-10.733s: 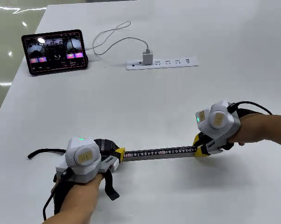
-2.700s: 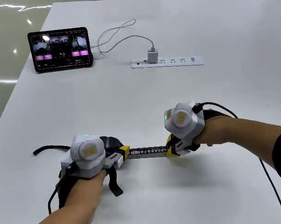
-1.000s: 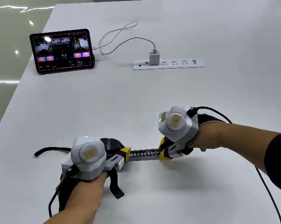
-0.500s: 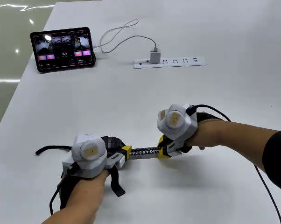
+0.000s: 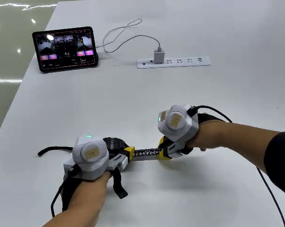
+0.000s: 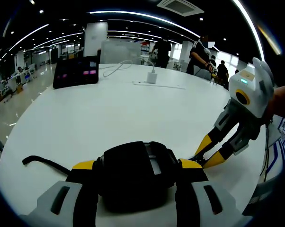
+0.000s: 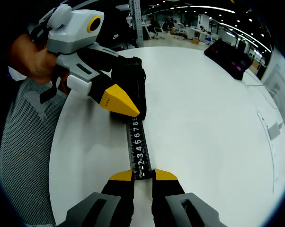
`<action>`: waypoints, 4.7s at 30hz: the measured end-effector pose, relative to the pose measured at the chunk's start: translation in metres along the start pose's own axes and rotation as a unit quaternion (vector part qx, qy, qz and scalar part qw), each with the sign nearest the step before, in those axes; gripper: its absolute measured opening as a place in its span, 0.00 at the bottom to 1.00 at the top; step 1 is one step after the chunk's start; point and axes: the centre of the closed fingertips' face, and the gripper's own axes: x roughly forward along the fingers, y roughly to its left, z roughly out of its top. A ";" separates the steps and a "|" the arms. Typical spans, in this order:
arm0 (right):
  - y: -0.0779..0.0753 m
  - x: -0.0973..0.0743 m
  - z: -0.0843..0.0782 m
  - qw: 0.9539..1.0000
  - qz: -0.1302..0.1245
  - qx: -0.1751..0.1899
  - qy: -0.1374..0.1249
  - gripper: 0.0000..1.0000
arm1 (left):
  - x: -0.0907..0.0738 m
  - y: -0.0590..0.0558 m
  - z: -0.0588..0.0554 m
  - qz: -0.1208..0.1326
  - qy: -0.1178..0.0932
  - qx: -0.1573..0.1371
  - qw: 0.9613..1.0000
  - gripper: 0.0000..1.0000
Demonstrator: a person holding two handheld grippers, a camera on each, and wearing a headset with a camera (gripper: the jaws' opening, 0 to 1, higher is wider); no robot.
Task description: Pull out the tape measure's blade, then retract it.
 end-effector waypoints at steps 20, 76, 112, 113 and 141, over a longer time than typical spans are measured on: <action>0.001 0.005 0.010 1.000 0.002 0.006 -0.013 0.09 | 0.001 0.000 0.001 -0.002 0.000 -0.004 1.000 0.61; 0.007 0.030 0.052 0.998 0.001 -0.014 -0.054 0.10 | -0.001 0.001 0.000 -0.004 0.005 -0.010 1.000 0.62; 0.011 0.037 0.065 0.998 0.004 -0.014 -0.062 0.11 | -0.001 0.001 0.001 -0.001 0.004 -0.013 1.000 0.63; 0.010 0.037 0.065 0.998 0.004 -0.014 -0.061 0.11 | -0.001 0.001 0.001 -0.001 0.004 -0.013 1.000 0.63; 0.005 0.019 0.060 0.998 -0.024 -0.005 -0.060 0.17 | -0.004 0.003 0.016 -0.045 0.003 -0.015 0.999 0.73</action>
